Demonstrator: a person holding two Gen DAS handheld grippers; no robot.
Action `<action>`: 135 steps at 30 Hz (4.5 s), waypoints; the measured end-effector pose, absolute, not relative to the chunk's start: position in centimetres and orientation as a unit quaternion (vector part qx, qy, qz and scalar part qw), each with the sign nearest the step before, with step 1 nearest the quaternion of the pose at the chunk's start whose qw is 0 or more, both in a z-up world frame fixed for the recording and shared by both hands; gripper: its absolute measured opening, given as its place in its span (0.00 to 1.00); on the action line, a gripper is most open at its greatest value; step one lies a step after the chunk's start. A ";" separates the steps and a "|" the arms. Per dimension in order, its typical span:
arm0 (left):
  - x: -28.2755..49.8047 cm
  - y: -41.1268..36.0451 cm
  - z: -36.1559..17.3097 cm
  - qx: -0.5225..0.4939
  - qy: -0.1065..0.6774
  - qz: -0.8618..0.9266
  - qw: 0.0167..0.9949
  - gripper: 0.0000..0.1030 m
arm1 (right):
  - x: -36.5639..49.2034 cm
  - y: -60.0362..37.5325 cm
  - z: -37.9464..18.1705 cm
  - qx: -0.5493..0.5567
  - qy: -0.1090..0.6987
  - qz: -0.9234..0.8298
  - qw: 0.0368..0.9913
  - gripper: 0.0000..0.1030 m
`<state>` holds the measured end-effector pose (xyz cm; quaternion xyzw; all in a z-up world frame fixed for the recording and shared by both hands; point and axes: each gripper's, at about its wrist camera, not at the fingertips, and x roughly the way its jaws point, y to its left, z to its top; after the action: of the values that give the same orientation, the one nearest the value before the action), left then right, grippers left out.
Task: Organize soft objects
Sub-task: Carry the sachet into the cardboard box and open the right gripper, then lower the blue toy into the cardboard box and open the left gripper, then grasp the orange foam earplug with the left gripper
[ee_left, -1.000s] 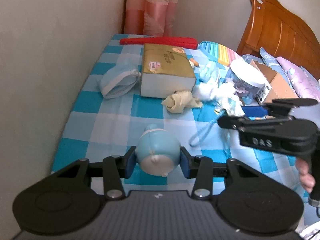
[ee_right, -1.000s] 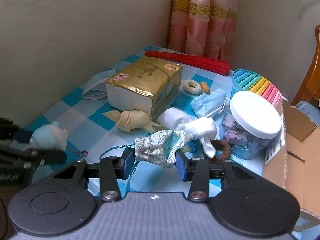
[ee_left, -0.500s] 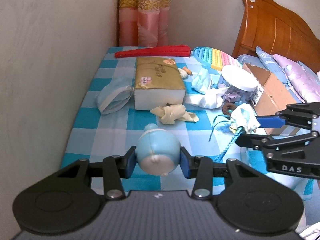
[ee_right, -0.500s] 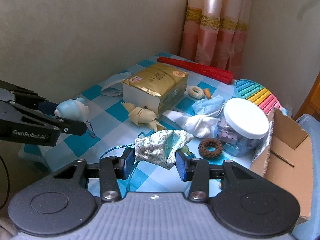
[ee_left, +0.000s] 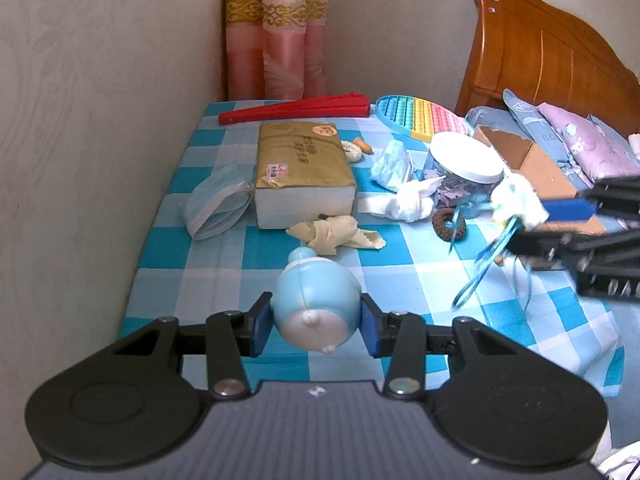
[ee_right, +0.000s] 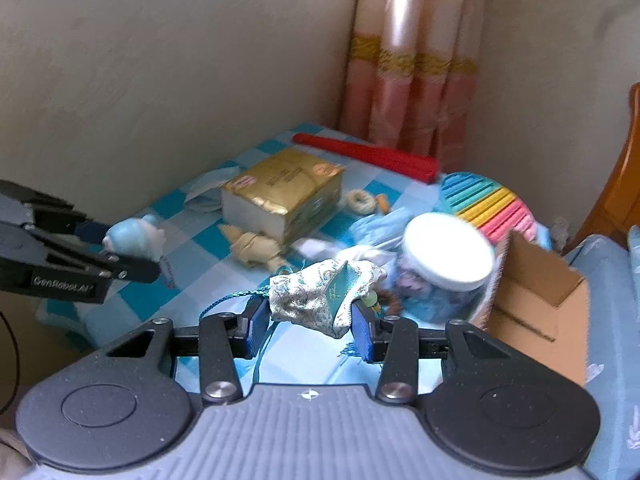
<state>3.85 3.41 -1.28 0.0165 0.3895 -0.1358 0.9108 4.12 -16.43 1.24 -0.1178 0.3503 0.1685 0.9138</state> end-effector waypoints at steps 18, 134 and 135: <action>5.2 -0.9 -0.4 0.057 0.392 -0.182 0.900 0.42 | 7.3 -26.9 4.5 -0.158 0.374 0.102 0.908 0.48; 12.8 -19.0 -6.0 0.293 0.417 -0.448 0.735 0.34 | 2.4 -28.8 -6.3 -0.056 0.464 0.191 0.863 1.00; 12.8 -18.9 -5.9 0.292 0.417 -0.444 0.737 0.29 | 2.4 -28.9 -6.3 -0.056 0.464 0.192 0.863 1.00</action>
<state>12.79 -18.90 -5.95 0.2915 0.4173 -0.4444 0.7372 2.39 -28.85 -6.29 -0.0555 0.4641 0.1916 0.8630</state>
